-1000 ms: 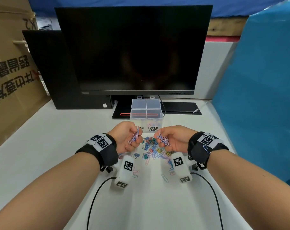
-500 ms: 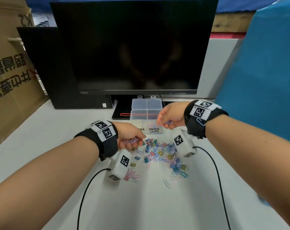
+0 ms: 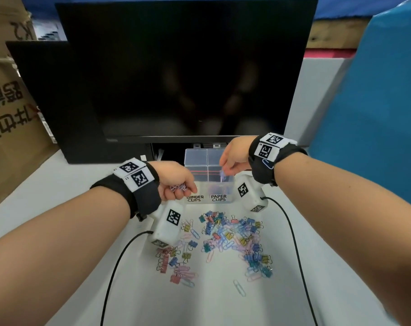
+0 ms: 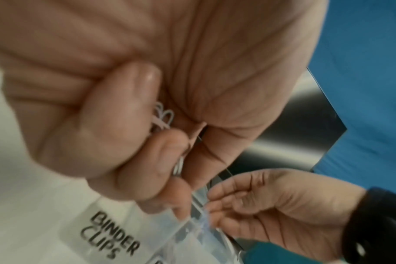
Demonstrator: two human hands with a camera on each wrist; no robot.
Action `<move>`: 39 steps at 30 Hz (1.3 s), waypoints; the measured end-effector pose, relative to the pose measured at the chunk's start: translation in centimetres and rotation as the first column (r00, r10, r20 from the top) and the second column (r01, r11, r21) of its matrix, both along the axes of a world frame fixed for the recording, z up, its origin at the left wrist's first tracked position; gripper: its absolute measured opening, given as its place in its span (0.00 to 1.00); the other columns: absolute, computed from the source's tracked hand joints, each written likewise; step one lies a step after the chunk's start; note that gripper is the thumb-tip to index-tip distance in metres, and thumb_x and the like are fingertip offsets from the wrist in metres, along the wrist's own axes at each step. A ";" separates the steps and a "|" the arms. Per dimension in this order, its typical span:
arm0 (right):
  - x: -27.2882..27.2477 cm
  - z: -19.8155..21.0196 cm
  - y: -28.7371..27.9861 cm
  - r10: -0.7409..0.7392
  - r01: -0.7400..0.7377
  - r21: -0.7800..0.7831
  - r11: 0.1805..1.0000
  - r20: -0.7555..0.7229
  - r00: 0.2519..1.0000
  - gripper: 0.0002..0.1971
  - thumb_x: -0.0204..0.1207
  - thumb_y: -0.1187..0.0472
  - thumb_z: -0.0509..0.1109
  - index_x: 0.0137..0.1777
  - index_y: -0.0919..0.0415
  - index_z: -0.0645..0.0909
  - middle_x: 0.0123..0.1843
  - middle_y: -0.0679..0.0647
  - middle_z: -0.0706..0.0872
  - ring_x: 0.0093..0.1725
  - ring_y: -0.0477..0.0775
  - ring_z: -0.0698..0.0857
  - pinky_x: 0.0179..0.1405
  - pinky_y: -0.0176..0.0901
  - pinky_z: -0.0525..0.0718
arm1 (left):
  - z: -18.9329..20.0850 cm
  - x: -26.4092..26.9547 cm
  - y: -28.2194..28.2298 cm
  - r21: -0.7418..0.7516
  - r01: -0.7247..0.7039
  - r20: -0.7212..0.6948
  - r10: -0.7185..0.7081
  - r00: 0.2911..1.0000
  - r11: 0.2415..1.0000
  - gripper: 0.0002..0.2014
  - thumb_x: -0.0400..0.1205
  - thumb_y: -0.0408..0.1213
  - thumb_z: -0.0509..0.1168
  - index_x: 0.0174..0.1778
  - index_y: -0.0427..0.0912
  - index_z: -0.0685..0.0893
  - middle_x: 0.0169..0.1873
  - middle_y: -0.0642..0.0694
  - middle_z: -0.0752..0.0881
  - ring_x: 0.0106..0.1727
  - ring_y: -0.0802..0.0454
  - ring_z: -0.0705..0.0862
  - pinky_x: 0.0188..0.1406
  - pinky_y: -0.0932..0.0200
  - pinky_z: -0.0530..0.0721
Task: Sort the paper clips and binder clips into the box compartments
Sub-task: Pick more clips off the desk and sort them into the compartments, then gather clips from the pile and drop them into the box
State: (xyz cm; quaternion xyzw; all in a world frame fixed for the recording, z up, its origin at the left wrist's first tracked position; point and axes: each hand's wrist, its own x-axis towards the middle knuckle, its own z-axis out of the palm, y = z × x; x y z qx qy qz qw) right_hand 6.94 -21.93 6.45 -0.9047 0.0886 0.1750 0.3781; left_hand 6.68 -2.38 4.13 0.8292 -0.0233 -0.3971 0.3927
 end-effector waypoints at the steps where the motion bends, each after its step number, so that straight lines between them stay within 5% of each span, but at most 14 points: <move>1: 0.0 0.1 -0.2 -0.009 0.009 -0.006 1.000 0.008 1.000 0.07 0.73 0.74 0.70 0.47 0.64 0.82 0.51 0.60 0.86 0.43 0.53 0.87 0.46 0.40 0.90 | 0.2 0.6 -0.1 -0.020 -0.026 0.001 0.026 1.000 0.999 0.08 0.82 0.32 0.58 0.37 0.37 0.76 0.26 0.46 0.72 0.18 0.58 0.62 0.10 0.71 0.55; 4: -0.1 0.0 -0.7 -0.045 0.051 -0.074 0.996 0.082 0.996 0.07 0.71 0.74 0.71 0.41 0.61 0.82 0.45 0.58 0.88 0.40 0.52 0.88 0.42 0.39 0.90 | 0.7 1.7 -1.4 -0.127 -0.142 -0.006 0.143 0.990 0.982 0.13 0.85 0.35 0.52 0.35 0.37 0.74 0.26 0.46 0.70 0.13 0.58 0.64 0.07 0.72 0.56; 7: -0.5 -0.8 -0.4 -0.029 0.061 -0.342 0.938 0.100 0.995 0.03 0.72 0.66 0.74 0.42 0.64 0.83 0.38 0.58 0.92 0.35 0.52 0.92 0.34 0.40 0.91 | 0.8 1.9 -3.7 -0.256 -0.265 0.020 0.280 0.960 0.929 0.17 0.86 0.38 0.50 0.31 0.38 0.73 0.25 0.47 0.70 0.11 0.58 0.65 0.07 0.73 0.56; 12: -0.9 -2.0 -0.5 -0.095 0.090 -0.287 0.954 -0.005 0.995 0.10 0.75 0.66 0.73 0.34 0.63 0.77 0.13 0.49 0.83 0.12 0.42 0.82 0.16 0.27 0.79 | -0.1 1.5 -8.1 -0.460 -0.338 0.075 0.415 0.907 0.821 0.18 0.86 0.40 0.52 0.30 0.38 0.72 0.25 0.44 0.71 0.22 0.53 0.66 0.20 0.66 0.61; 14: -0.9 -2.2 -0.6 -0.110 0.113 -0.261 0.959 0.028 0.994 0.05 0.72 0.67 0.75 0.37 0.63 0.81 0.18 0.49 0.87 0.18 0.43 0.86 0.27 0.32 0.88 | -0.4 1.2 -9.4 -0.467 -0.334 0.109 0.429 0.897 0.818 0.20 0.87 0.43 0.51 0.31 0.38 0.72 0.25 0.43 0.71 0.24 0.51 0.68 0.25 0.63 0.66; 16: -0.9 -2.5 -0.5 -0.106 0.113 -0.306 0.945 0.037 0.994 0.06 0.71 0.65 0.75 0.46 0.66 0.86 0.34 0.55 0.93 0.33 0.49 0.91 0.48 0.45 0.91 | -0.7 1.0 -10.2 -0.414 -0.266 0.240 0.386 0.891 0.871 0.23 0.88 0.46 0.49 0.33 0.36 0.75 0.29 0.41 0.75 0.28 0.48 0.73 0.30 0.60 0.72; 19: -1.0 -2.6 -0.5 -0.100 0.107 -0.329 0.938 0.037 0.994 0.12 0.71 0.64 0.76 0.53 0.68 0.88 0.46 0.58 0.94 0.47 0.52 0.93 0.56 0.49 0.89 | -1.2 0.9 -10.5 -0.304 -0.176 0.444 0.302 0.843 0.936 0.28 0.89 0.48 0.43 0.36 0.35 0.81 0.41 0.38 0.84 0.45 0.40 0.82 0.45 0.55 0.79; 22: -1.0 -2.6 -0.5 -0.112 0.118 -0.323 0.939 0.039 0.993 0.10 0.73 0.63 0.75 0.51 0.67 0.87 0.45 0.57 0.93 0.40 0.51 0.90 0.57 0.48 0.89 | -1.7 1.2 -10.0 -0.300 -0.148 0.509 0.289 0.810 0.942 0.27 0.89 0.46 0.44 0.48 0.31 0.84 0.52 0.33 0.87 0.58 0.36 0.85 0.65 0.43 0.80; 26: -1.0 -2.5 0.0 -0.066 0.102 -0.497 0.861 0.090 0.994 0.07 0.72 0.57 0.75 0.40 0.61 0.84 0.24 0.49 0.88 0.30 0.48 0.85 0.48 0.42 0.89 | -1.5 1.3 -8.6 -0.334 -0.118 0.579 0.302 0.758 0.935 0.20 0.86 0.47 0.52 0.37 0.41 0.83 0.46 0.39 0.88 0.52 0.39 0.86 0.62 0.48 0.82; 28: -1.4 -2.5 0.5 -0.039 0.100 -0.566 0.818 0.119 0.992 0.10 0.74 0.56 0.74 0.36 0.61 0.81 0.22 0.49 0.87 0.31 0.49 0.86 0.44 0.41 0.88 | -1.0 0.8 -7.2 -0.263 -0.044 0.655 0.211 0.725 0.964 0.16 0.83 0.44 0.58 0.36 0.41 0.83 0.40 0.41 0.87 0.45 0.41 0.84 0.53 0.53 0.83; 30: -1.7 -2.6 0.5 -0.013 0.087 -0.582 0.808 0.130 0.991 0.11 0.78 0.57 0.70 0.37 0.63 0.79 0.40 0.55 0.91 0.36 0.53 0.87 0.47 0.43 0.88 | -0.5 -0.3 -5.3 -0.142 0.065 0.728 0.060 0.682 0.988 0.10 0.83 0.42 0.62 0.41 0.43 0.86 0.39 0.48 0.87 0.41 0.51 0.83 0.48 0.56 0.82; 34: -4.4 -2.1 0.0 0.032 0.067 -0.514 0.855 0.182 0.983 0.11 0.78 0.60 0.67 0.35 0.61 0.77 0.36 0.54 0.85 0.31 0.52 0.84 0.21 0.32 0.83 | 0.3 -3.4 -0.7 0.138 0.281 0.716 -0.292 0.634 0.950 0.06 0.82 0.41 0.65 0.47 0.44 0.87 0.41 0.55 0.85 0.41 0.57 0.83 0.41 0.67 0.81; 37: -7.2 -1.7 0.4 0.108 -0.019 -0.515 0.857 0.144 0.984 0.07 0.78 0.64 0.68 0.50 0.66 0.85 0.46 0.58 0.90 0.45 0.57 0.91 0.45 0.42 0.91 | 0.1 -5.7 2.1 0.319 0.399 0.560 -0.510 0.653 0.860 0.06 0.78 0.39 0.71 0.50 0.47 0.86 0.42 0.57 0.85 0.43 0.56 0.85 0.41 0.70 0.82; 39: -9.3 -2.0 1.1 0.199 -0.107 -0.461 0.881 0.157 0.967 0.07 0.76 0.67 0.69 0.52 0.61 0.85 0.48 0.54 0.87 0.44 0.55 0.88 0.49 0.44 0.90 | -0.4 -7.3 3.2 0.411 0.454 0.472 -0.610 0.636 0.791 0.15 0.73 0.45 0.76 0.53 0.51 0.84 0.49 0.57 0.85 0.52 0.58 0.85 0.50 0.69 0.82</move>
